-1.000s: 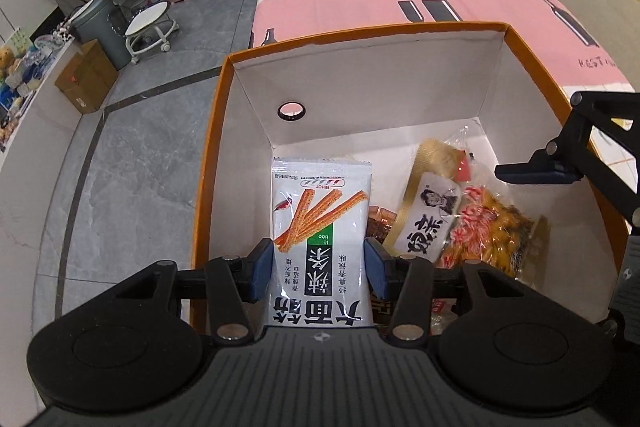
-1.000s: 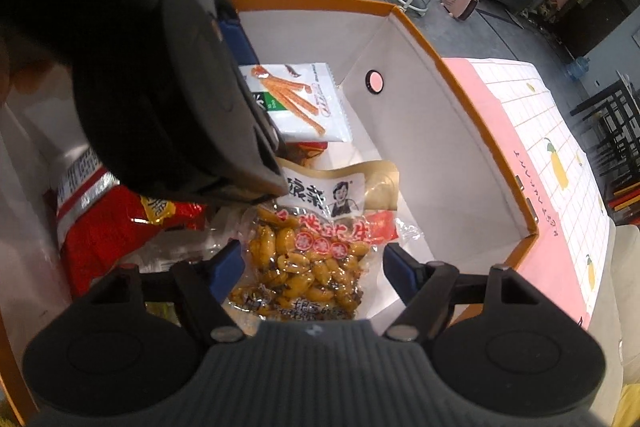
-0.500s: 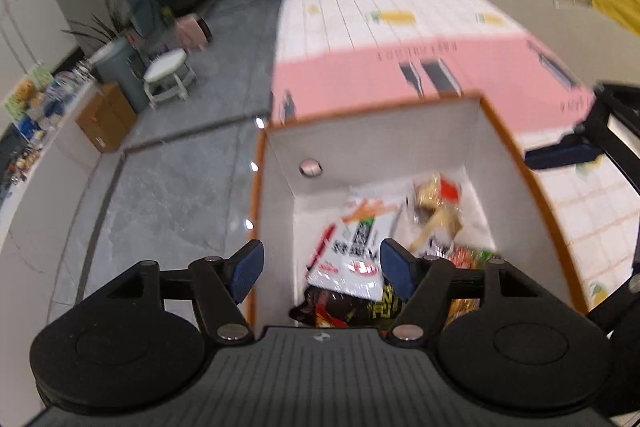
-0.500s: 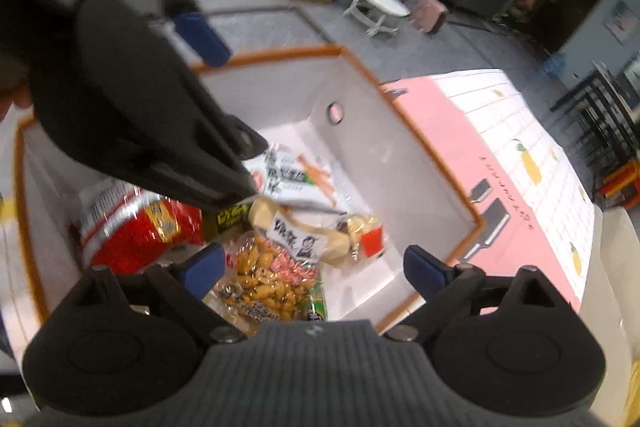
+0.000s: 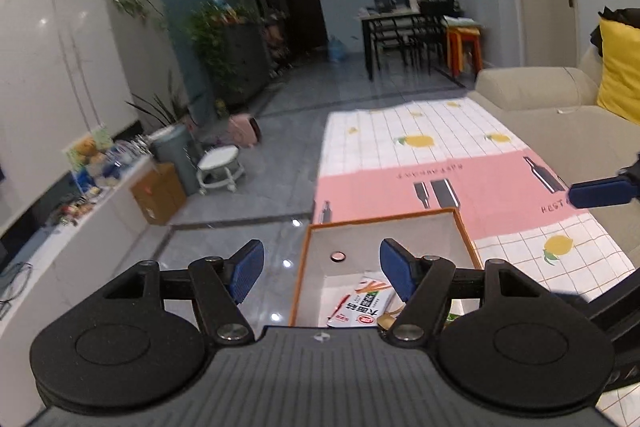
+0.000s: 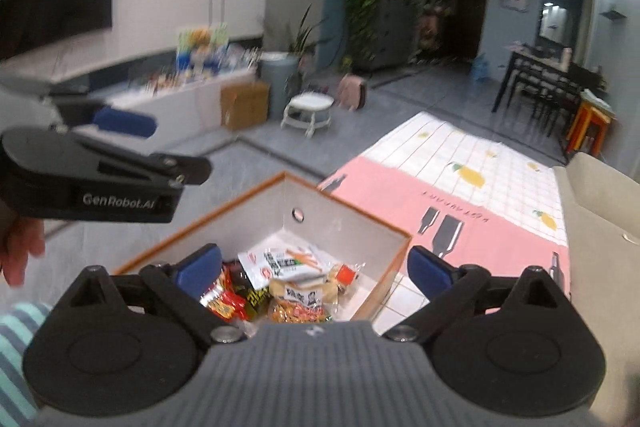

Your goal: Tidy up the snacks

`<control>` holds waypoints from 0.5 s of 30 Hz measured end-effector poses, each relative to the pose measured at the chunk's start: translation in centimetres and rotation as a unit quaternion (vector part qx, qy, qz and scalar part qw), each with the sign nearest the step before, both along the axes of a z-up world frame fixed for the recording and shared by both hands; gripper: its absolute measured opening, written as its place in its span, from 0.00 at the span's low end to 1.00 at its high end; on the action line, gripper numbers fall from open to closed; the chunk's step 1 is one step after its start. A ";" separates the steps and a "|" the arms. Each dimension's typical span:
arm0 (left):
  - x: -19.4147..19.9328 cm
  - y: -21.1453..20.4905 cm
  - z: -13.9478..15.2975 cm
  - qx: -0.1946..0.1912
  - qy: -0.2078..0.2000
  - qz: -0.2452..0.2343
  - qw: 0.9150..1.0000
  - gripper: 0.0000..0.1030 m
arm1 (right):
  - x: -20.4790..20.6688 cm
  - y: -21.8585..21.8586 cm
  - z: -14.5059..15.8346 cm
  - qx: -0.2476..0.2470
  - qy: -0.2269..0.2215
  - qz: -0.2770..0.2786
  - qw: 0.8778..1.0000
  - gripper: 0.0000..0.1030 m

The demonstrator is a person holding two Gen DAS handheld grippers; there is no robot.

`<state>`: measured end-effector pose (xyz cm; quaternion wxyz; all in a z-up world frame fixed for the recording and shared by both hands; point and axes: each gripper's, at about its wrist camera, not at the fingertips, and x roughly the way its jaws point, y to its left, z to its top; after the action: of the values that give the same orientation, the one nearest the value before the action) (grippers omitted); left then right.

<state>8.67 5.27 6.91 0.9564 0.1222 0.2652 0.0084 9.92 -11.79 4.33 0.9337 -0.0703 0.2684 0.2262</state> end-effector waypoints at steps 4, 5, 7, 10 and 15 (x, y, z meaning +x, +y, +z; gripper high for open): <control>-2.7 -0.6 0.5 0.000 -0.028 0.028 0.999 0.87 | -3.0 -1.1 1.0 0.022 -0.021 -0.029 0.999 0.94; -3.2 -0.7 0.4 0.002 -0.032 0.030 0.999 0.87 | -3.7 -1.2 1.1 0.028 -0.023 -0.034 0.999 0.94; -4.2 -1.0 0.2 0.008 -0.029 0.036 0.999 0.87 | -5.0 -1.6 1.2 0.041 -0.025 -0.044 0.998 0.94; -5.3 -1.2 -0.4 0.016 -0.013 0.044 0.999 0.87 | -6.9 -2.1 0.9 0.051 -0.023 -0.059 0.997 0.94; -6.5 -0.9 -1.7 -0.007 0.013 0.057 0.998 0.88 | -8.6 -2.3 -0.1 0.040 -0.018 -0.066 0.997 0.96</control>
<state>2.20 4.36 5.25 0.9515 0.1009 0.2846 0.0590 1.27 -14.05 4.25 0.9533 -0.0189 0.2463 0.1736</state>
